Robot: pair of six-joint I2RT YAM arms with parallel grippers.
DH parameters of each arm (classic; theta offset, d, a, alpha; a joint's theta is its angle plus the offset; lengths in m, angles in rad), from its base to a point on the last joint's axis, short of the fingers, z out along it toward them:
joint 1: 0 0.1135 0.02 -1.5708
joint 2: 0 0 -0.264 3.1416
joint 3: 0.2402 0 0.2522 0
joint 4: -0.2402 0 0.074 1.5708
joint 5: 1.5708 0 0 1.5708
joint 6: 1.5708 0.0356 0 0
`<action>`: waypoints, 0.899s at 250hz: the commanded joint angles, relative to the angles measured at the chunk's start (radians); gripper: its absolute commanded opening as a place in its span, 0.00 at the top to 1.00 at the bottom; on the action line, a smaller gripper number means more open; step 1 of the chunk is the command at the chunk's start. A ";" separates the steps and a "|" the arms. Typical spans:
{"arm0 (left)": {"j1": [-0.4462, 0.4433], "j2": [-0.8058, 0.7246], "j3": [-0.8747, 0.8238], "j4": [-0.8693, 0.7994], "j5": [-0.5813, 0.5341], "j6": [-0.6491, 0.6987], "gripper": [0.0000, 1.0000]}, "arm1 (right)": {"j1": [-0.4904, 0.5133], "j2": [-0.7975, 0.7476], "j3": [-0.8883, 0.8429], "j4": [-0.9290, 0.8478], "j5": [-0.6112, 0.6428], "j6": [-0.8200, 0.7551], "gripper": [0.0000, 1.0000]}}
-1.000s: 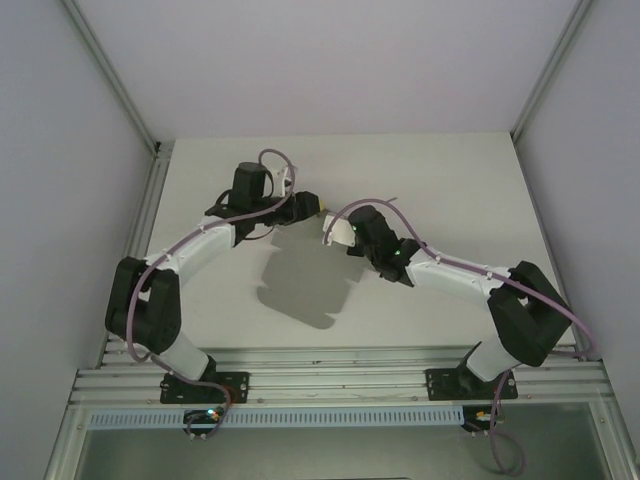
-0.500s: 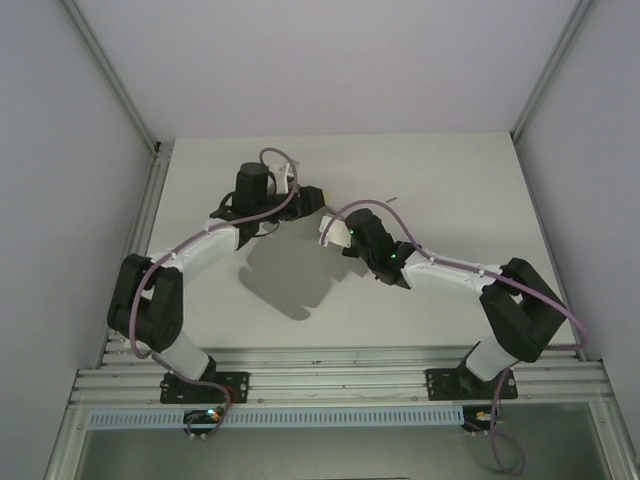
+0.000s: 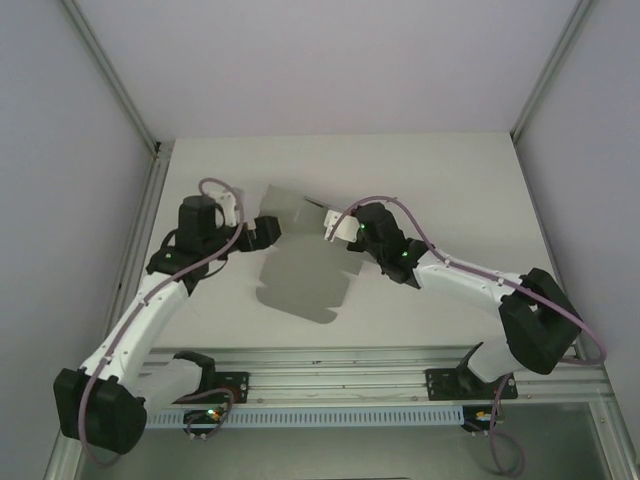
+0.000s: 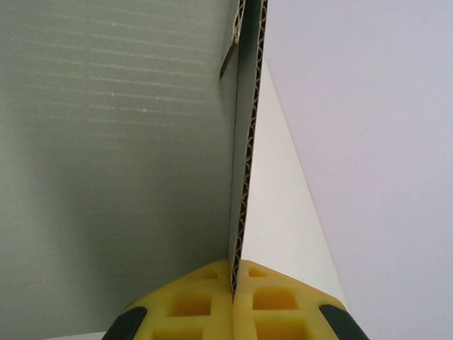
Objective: Assemble paper box
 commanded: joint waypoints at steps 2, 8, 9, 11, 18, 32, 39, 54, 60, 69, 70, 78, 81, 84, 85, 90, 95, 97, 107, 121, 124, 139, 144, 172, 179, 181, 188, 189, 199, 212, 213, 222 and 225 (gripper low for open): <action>0.036 0.011 -0.080 -0.019 0.034 0.009 0.00 | -0.008 -0.024 0.038 -0.086 -0.044 -0.012 1.00; 0.038 0.016 -0.085 0.015 0.051 0.000 0.00 | -0.010 -0.024 0.043 -0.102 -0.050 -0.009 1.00; 0.038 0.016 -0.085 0.018 0.053 -0.003 0.00 | -0.009 -0.024 0.045 -0.104 -0.052 -0.010 1.00; 0.039 0.020 -0.085 0.027 0.056 -0.006 0.00 | -0.009 -0.024 0.048 -0.110 -0.055 -0.009 1.00; 0.036 0.029 -0.084 0.064 0.068 -0.018 0.00 | -0.008 -0.024 0.059 -0.139 -0.066 -0.003 1.00; 0.019 0.050 -0.064 0.126 0.099 -0.025 0.00 | -0.010 -0.019 0.090 -0.199 -0.085 0.028 1.00; 0.000 0.060 -0.043 0.141 0.093 -0.021 0.00 | -0.010 -0.015 0.107 -0.230 -0.095 0.041 1.00; -0.047 0.082 0.022 0.116 0.025 0.018 0.00 | -0.010 -0.009 0.136 -0.275 -0.116 0.065 1.00; -0.066 0.091 0.052 0.090 -0.016 0.039 0.00 | -0.011 -0.008 0.148 -0.292 -0.123 0.075 1.00; -0.084 0.105 0.091 0.050 -0.069 0.067 0.00 | -0.011 -0.003 0.165 -0.310 -0.125 0.087 1.00; -0.085 0.107 0.094 0.046 -0.072 0.069 0.00 | -0.012 -0.003 0.167 -0.313 -0.125 0.088 1.00; -0.092 0.118 0.118 0.021 -0.095 0.082 0.00 | -0.015 0.000 0.181 -0.328 -0.128 0.098 1.00; -0.092 0.121 0.124 0.015 -0.098 0.084 0.00 | -0.016 0.000 0.185 -0.334 -0.130 0.103 1.00; -0.091 0.125 0.129 0.009 -0.099 0.085 0.00 | -0.017 0.000 0.191 -0.342 -0.134 0.105 1.00; -0.090 0.125 0.130 0.008 -0.100 0.084 0.00 | -0.018 0.000 0.193 -0.345 -0.135 0.107 1.00; -0.091 0.129 0.135 0.001 -0.104 0.085 0.00 | -0.021 0.000 0.201 -0.357 -0.142 0.110 1.00; -0.089 0.131 0.135 -0.005 -0.109 0.087 0.00 | -0.023 -0.001 0.204 -0.364 -0.147 0.112 1.00; -0.089 0.133 0.134 -0.008 -0.112 0.089 0.00 | -0.024 -0.001 0.206 -0.364 -0.147 0.112 1.00; -0.087 0.133 0.133 -0.023 -0.131 0.093 0.00 | -0.024 -0.007 0.203 -0.359 -0.146 0.104 1.00; -0.087 0.125 0.123 -0.046 -0.162 0.102 0.00 | -0.025 -0.017 0.194 -0.350 -0.142 0.091 1.00; -0.085 0.121 0.118 -0.051 -0.168 0.103 0.00 | -0.025 -0.019 0.191 -0.348 -0.141 0.089 1.00; -0.075 0.100 0.095 -0.060 -0.176 0.097 0.00 | -0.025 -0.030 0.181 -0.340 -0.139 0.076 1.00; -0.070 0.090 0.085 -0.058 -0.163 0.097 0.00 | -0.025 -0.032 0.179 -0.340 -0.138 0.076 1.00; -0.041 0.056 0.020 -0.019 -0.045 0.106 0.03 | -0.028 -0.040 0.174 -0.340 -0.129 0.077 1.00; -0.037 0.052 0.004 -0.005 -0.026 0.109 0.04 | -0.029 -0.043 0.170 -0.340 -0.132 0.078 1.00; -0.036 0.052 0.000 0.001 -0.020 0.110 0.04 | -0.030 -0.044 0.169 -0.340 -0.133 0.078 1.00; -0.031 0.052 -0.018 0.022 0.003 0.117 0.05 | -0.028 -0.047 0.167 -0.337 -0.137 0.081 1.00; -0.031 0.052 -0.020 0.024 0.006 0.118 0.06 | -0.028 -0.047 0.166 -0.337 -0.138 0.081 1.00; -0.023 0.057 -0.040 0.057 0.043 0.127 0.09 | -0.031 -0.053 0.162 -0.336 -0.147 0.088 1.00; -0.009 0.070 -0.060 0.106 0.101 0.138 0.13 | -0.031 -0.055 0.161 -0.337 -0.159 0.093 1.00; -0.007 0.071 -0.061 0.109 0.106 0.140 0.13 | -0.031 -0.055 0.161 -0.338 -0.160 0.093 1.00; 0.004 0.082 -0.067 0.137 0.146 0.143 0.17 | -0.033 -0.056 0.160 -0.341 -0.165 0.094 1.00; 0.007 0.086 -0.070 0.148 0.159 0.147 0.18 | -0.033 -0.058 0.160 -0.342 -0.167 0.095 1.00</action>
